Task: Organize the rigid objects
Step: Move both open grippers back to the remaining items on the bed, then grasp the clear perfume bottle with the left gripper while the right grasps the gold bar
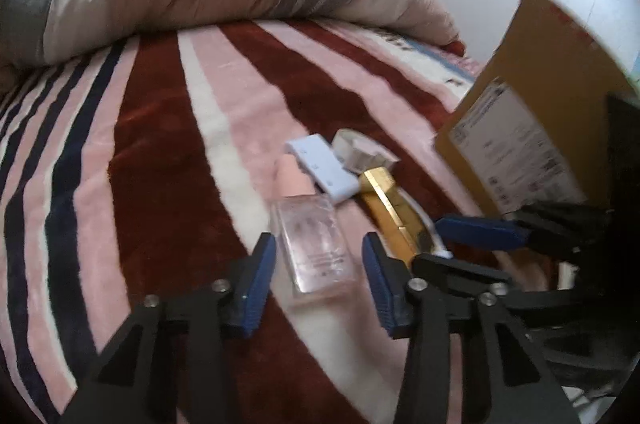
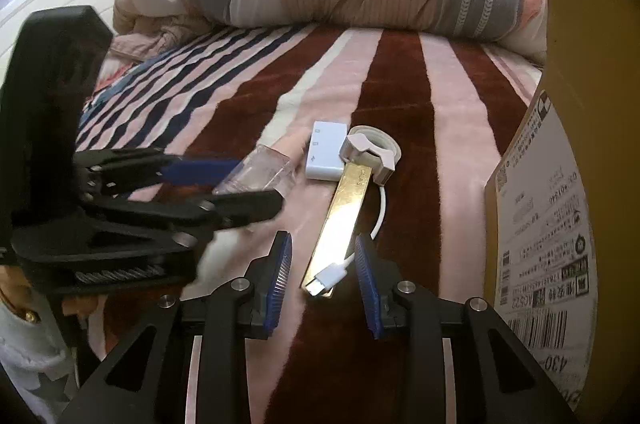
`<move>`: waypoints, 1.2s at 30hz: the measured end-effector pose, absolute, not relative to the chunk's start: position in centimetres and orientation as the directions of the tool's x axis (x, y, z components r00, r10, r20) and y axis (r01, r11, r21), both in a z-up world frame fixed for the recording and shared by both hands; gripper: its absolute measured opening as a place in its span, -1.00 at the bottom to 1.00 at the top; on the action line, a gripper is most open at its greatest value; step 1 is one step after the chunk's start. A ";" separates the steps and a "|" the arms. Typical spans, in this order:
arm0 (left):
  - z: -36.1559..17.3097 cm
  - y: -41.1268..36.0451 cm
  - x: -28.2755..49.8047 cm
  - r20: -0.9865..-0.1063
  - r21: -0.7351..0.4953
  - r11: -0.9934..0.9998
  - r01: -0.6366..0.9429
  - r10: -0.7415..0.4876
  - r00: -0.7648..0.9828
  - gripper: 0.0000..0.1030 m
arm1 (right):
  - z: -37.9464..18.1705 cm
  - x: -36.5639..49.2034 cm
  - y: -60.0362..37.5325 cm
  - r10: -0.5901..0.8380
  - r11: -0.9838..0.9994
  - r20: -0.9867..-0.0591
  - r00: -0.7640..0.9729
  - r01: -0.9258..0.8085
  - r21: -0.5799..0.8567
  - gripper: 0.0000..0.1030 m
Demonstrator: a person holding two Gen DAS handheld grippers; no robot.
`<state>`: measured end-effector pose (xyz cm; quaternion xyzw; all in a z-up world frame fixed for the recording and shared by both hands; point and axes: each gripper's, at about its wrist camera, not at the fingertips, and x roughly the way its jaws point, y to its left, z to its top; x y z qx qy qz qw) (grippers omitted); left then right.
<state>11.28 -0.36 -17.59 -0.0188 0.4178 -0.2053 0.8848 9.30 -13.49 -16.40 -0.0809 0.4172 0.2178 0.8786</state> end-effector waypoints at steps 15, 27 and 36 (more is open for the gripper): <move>-17.3 3.5 8.8 -0.748 -0.203 0.936 0.288 -0.338 0.572 -0.45 | -17.8 11.7 -12.2 0.246 0.905 -0.807 0.537 -0.425 -0.008 -0.60; -18.4 4.0 8.9 -0.740 -0.227 0.940 0.253 -0.335 0.583 -0.45 | -18.4 10.6 -12.1 0.245 0.899 -0.825 0.510 -0.437 -0.004 -0.73; -14.3 5.7 6.2 -0.701 -0.196 0.955 0.225 -0.296 0.649 -0.45 | -13.8 7.4 -11.8 0.361 0.866 -0.741 0.566 -0.498 0.041 -0.74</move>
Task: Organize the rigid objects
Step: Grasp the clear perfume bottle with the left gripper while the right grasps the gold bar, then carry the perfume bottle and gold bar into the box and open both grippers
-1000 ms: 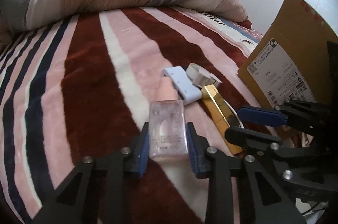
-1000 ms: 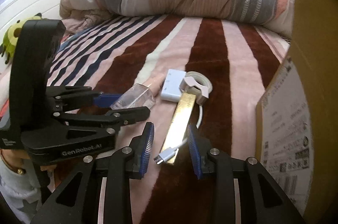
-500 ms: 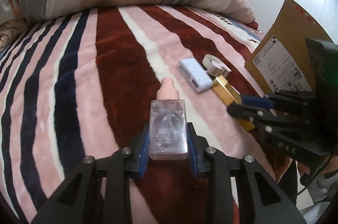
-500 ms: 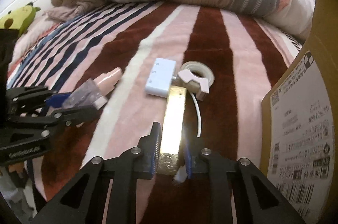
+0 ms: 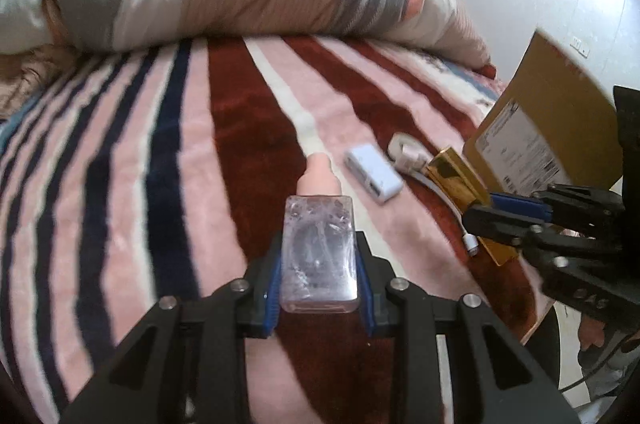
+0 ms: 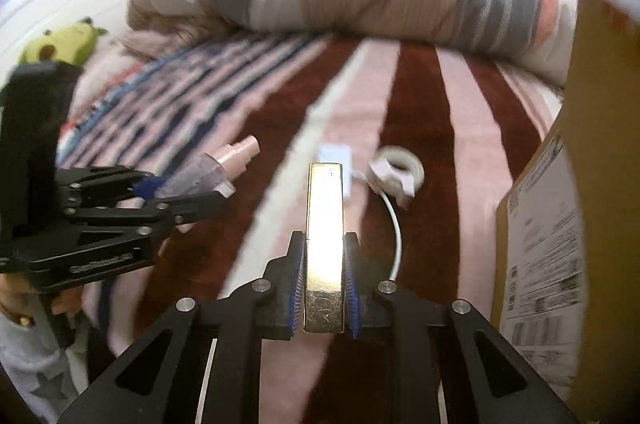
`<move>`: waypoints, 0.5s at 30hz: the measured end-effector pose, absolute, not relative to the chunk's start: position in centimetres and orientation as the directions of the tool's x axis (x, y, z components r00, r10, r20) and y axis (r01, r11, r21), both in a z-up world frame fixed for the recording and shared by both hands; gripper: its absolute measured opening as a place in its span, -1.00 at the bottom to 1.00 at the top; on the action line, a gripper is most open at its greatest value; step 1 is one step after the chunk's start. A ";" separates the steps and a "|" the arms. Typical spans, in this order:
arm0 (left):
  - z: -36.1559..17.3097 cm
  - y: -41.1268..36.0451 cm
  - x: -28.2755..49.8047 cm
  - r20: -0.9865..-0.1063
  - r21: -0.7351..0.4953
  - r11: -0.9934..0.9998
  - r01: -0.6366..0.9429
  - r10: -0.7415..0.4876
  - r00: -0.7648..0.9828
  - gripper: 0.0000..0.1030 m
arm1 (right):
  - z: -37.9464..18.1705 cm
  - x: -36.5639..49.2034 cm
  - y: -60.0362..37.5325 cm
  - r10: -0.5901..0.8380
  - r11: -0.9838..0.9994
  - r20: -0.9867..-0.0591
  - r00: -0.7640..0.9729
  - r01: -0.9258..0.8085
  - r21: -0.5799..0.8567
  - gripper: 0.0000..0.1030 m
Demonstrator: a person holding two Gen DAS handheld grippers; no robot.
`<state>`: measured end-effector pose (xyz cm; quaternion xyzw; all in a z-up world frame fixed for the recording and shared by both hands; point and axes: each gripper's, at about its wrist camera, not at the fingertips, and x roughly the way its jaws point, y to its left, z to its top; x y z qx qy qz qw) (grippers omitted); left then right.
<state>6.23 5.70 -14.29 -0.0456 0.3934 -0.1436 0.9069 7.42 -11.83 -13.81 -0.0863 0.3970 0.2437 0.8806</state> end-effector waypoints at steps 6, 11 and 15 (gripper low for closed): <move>-7.9 5.4 3.5 -0.622 -0.152 0.958 0.245 -0.285 0.729 -0.45 | -7.8 4.5 -12.1 0.454 0.835 -0.623 0.637 -0.548 0.048 -0.74; -2.7 3.1 1.7 -0.549 -0.129 0.945 0.300 -0.320 0.772 -0.45 | -2.3 2.4 -15.1 0.495 0.836 -0.501 0.710 -0.547 0.050 -0.74; 1.0 0.1 0.9 -0.492 -0.126 0.918 0.377 -0.388 0.780 -0.45 | 0.6 1.5 -18.8 0.470 0.865 -0.427 0.773 -0.499 0.048 -0.74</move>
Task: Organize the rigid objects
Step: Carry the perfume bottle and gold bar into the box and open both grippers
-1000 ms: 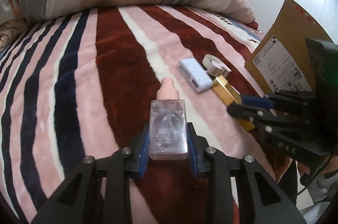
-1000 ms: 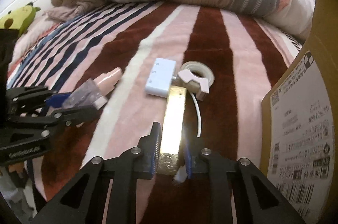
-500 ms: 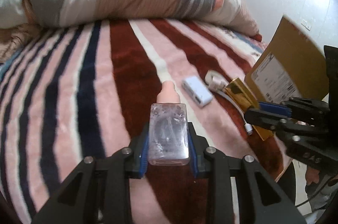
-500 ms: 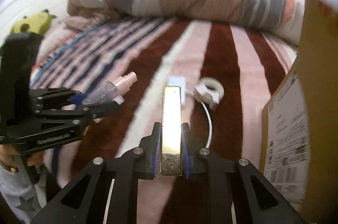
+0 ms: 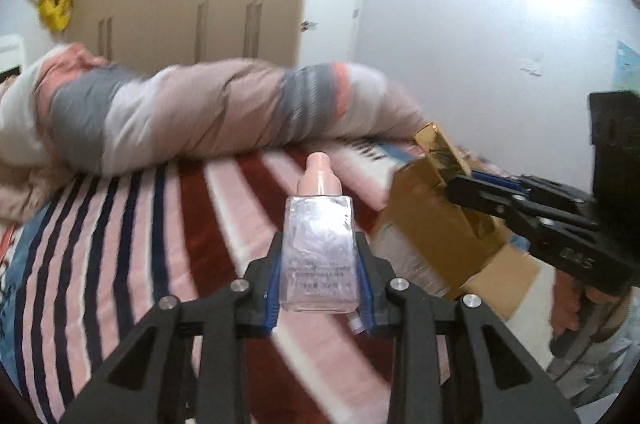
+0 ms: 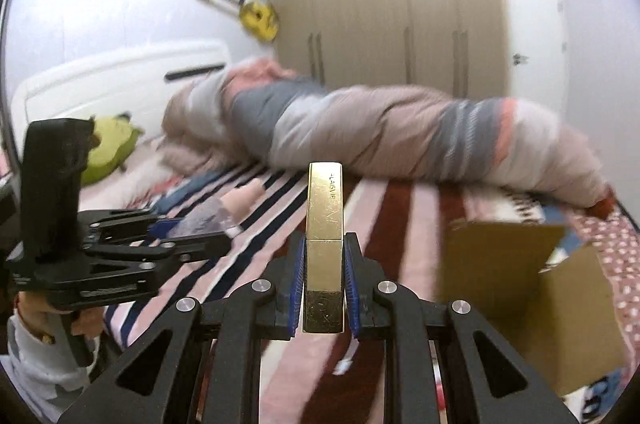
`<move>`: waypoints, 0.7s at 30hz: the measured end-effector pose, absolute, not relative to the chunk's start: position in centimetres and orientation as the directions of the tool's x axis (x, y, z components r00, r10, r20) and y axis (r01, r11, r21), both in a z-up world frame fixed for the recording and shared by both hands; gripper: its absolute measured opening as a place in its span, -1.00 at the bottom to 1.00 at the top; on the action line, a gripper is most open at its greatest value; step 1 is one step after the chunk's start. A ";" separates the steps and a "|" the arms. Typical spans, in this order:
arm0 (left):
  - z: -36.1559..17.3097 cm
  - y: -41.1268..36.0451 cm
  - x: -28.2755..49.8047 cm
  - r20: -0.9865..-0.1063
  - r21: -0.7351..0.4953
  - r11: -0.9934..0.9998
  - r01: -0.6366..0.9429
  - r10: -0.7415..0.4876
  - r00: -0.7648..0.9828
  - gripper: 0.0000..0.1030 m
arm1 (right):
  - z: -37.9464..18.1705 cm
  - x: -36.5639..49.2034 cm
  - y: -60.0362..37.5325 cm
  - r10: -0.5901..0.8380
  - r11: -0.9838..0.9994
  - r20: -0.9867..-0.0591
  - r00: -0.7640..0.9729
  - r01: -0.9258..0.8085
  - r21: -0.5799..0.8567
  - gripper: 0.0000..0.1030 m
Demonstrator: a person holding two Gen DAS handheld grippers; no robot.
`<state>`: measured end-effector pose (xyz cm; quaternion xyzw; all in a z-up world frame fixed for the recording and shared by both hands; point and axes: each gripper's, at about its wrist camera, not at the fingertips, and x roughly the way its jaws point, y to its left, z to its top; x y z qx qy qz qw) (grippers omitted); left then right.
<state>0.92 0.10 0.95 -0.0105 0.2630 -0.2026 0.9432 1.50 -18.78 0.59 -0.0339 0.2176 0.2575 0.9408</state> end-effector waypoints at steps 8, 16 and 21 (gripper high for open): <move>4.1 -8.0 2.3 -0.491 -0.082 0.857 0.509 -0.479 0.728 -0.45 | 0.9 2.3 -28.1 0.312 0.947 -0.415 0.855 -0.316 0.060 -0.73; 2.7 -15.4 6.5 -0.591 -0.004 0.827 0.562 -0.455 0.666 -0.45 | -5.1 5.7 -31.7 0.191 0.973 -0.562 0.805 -0.232 -0.003 -0.73; 1.2 -17.8 8.2 -0.635 0.025 0.822 0.568 -0.426 0.644 -0.45 | -7.4 6.3 -32.8 0.179 0.973 -0.602 0.778 -0.231 -0.010 -0.73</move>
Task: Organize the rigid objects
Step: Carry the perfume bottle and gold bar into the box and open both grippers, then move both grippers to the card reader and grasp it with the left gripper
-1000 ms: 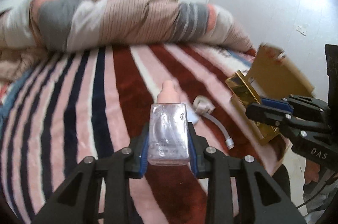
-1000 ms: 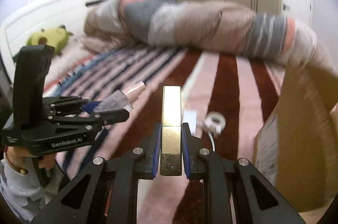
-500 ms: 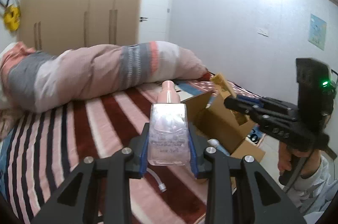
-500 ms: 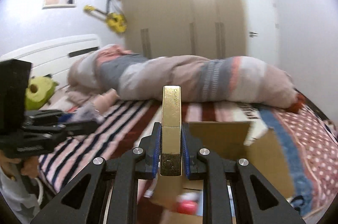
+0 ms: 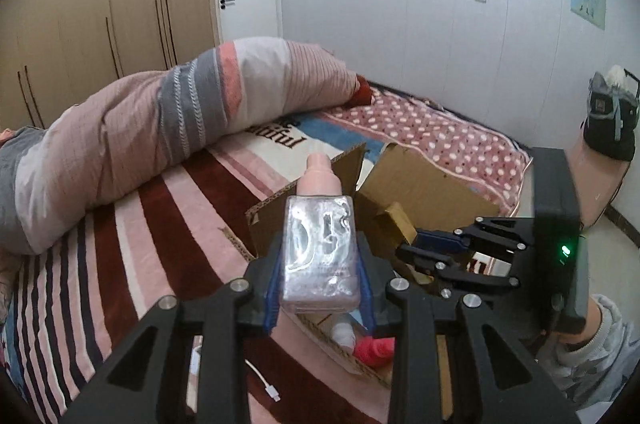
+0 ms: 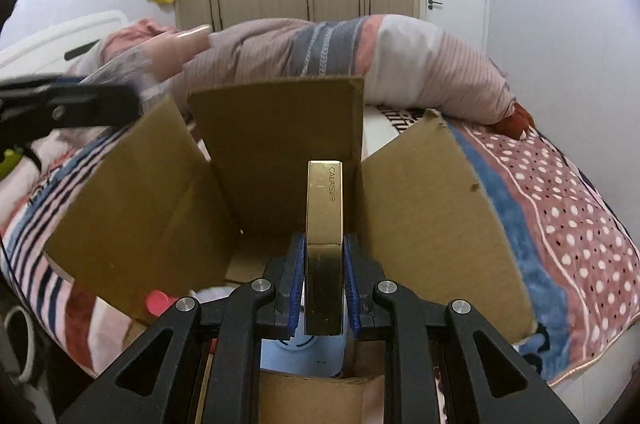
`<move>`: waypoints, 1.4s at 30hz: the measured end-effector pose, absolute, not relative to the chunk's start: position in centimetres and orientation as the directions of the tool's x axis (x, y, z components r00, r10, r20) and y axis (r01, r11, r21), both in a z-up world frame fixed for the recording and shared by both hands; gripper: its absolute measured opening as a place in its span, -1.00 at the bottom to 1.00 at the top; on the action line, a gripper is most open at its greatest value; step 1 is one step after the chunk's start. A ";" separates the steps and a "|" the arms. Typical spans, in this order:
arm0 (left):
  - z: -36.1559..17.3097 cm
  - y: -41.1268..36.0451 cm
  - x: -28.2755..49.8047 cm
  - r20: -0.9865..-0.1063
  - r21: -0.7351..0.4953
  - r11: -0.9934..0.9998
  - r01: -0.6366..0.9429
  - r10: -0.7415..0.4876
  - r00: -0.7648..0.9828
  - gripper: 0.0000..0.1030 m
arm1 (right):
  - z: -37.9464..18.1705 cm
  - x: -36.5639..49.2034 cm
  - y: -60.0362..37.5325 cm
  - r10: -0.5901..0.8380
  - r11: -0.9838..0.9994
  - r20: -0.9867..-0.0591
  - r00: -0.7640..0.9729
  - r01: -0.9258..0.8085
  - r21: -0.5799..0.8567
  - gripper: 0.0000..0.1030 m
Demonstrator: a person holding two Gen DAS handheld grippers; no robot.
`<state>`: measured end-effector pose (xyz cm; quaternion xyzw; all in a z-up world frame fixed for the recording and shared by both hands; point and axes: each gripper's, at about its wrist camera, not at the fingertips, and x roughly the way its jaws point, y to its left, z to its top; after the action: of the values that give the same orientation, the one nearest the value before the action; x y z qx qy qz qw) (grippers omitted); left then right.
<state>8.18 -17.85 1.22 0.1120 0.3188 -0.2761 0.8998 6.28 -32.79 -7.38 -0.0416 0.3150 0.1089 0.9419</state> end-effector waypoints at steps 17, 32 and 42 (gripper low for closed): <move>-1.3 -20.8 10.9 -0.699 0.100 0.821 0.561 -0.343 0.627 -0.44 | -6.3 5.6 -33.2 0.197 0.970 -0.567 0.800 -0.242 -0.004 -0.73; 3.4 -11.8 7.2 -0.545 0.016 0.876 0.482 -0.397 0.739 -0.07 | -1.9 2.8 -29.2 0.223 0.956 -0.517 0.826 -0.289 -0.049 -0.73; -0.8 0.3 6.4 -0.564 0.013 0.963 0.269 -0.215 0.798 0.31 | -0.8 1.6 -17.8 0.397 0.866 -0.524 0.753 -0.497 -0.059 -0.73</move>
<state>6.45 0.34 -0.84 0.0460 0.2914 -0.1278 0.9469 1.63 -17.82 -0.79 -0.0977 0.2563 0.2402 0.9312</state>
